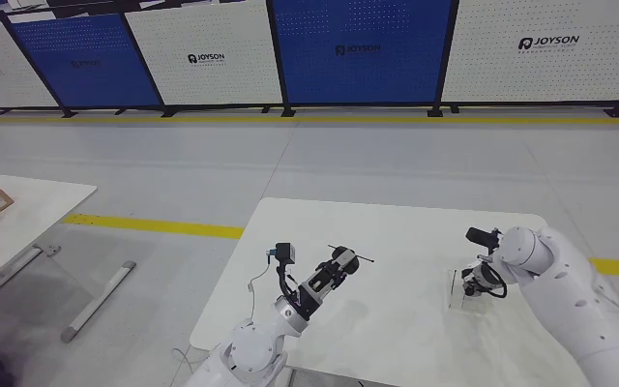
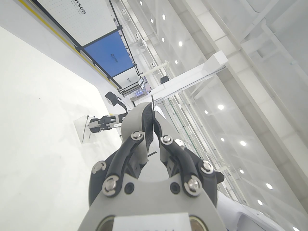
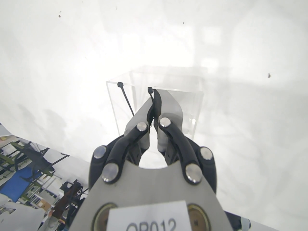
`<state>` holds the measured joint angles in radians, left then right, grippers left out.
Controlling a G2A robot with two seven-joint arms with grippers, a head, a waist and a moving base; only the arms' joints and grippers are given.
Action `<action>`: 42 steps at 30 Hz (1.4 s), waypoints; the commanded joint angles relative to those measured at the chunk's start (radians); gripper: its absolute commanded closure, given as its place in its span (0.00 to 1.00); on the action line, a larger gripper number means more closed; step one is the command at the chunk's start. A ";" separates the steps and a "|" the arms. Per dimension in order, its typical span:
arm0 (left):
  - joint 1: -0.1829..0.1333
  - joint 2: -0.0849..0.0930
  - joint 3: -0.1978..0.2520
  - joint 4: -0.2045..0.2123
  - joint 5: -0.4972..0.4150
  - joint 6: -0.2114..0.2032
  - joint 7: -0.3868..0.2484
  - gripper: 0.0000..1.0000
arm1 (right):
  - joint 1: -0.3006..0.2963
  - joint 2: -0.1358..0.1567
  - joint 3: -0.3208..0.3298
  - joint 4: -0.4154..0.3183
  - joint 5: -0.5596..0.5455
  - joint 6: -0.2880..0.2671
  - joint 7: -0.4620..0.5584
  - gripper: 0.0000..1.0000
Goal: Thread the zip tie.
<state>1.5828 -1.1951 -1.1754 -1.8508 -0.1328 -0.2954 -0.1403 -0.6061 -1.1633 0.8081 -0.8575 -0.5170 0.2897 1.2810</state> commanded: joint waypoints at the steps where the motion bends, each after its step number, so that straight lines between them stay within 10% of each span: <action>1: 0.000 0.000 0.000 0.000 0.000 0.000 0.000 1.00 | -0.005 0.003 0.004 -0.010 -0.007 0.008 0.004 1.00; 14: 0.000 0.000 0.000 0.000 0.000 0.000 0.000 1.00 | -0.019 0.004 0.014 -0.036 -0.020 0.002 0.014 0.80; 42: 0.000 0.000 0.000 0.000 0.000 0.000 0.000 1.00 | -0.030 0.003 0.042 -0.036 -0.022 -0.015 0.011 0.85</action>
<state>1.5828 -1.1951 -1.1754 -1.8508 -0.1328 -0.2954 -0.1403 -0.6376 -1.1597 0.8489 -0.8964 -0.5403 0.2768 1.2932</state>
